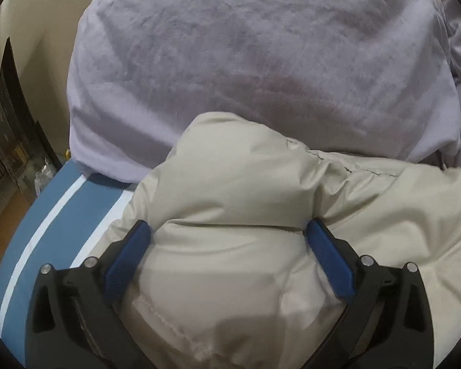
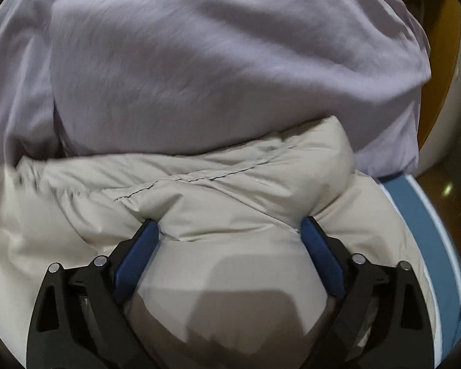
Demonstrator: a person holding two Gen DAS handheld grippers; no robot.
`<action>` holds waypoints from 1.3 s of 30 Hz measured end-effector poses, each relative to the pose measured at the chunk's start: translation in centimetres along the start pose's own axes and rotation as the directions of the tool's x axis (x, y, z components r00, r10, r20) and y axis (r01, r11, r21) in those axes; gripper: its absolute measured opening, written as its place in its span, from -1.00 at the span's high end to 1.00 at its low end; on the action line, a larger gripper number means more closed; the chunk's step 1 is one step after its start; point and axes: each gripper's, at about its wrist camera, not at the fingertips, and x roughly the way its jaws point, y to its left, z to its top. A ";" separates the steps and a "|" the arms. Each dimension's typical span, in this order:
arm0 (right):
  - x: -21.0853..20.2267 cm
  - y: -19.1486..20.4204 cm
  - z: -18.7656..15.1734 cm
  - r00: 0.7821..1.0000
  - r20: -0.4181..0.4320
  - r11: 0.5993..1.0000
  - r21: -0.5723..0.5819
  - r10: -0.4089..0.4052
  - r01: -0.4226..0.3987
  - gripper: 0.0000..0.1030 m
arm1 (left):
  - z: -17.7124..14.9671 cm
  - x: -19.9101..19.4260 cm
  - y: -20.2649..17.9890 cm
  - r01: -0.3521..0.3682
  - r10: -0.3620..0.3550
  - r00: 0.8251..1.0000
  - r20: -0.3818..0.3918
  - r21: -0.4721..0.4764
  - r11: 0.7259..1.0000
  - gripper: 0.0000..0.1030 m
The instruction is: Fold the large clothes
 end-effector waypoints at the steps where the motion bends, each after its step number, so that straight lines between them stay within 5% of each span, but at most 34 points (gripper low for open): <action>1: 0.1 0.1 -0.1 1.000 0.003 1.000 -0.010 -0.008 0.008 -0.89 | -0.1 0.1 -0.1 -0.006 0.006 1.000 0.002 0.005 1.000 -0.97; 11: 2.1 -2.3 -0.1 0.998 -0.027 0.998 0.038 0.048 -0.047 -0.94 | 0.0 0.9 -0.1 0.008 -0.008 1.000 -0.015 -0.002 1.000 -0.97; 33: 2.5 -2.0 1.0 0.999 -0.039 0.999 0.039 0.038 -0.036 -0.97 | 0.0 0.2 -0.3 0.001 -0.001 1.000 0.005 0.001 1.000 -0.96; 35: 1.1 -2.3 1.5 0.996 -0.003 0.993 0.084 0.085 -0.084 -0.87 | 0.0 -0.5 -0.2 0.007 -0.007 1.000 0.024 -0.007 1.000 -0.95; 39: -2.5 -1.9 2.2 0.953 0.076 0.943 0.136 0.294 -0.302 -0.88 | 0.3 -4.1 -0.5 0.113 -0.109 0.988 0.111 -0.037 0.993 -0.95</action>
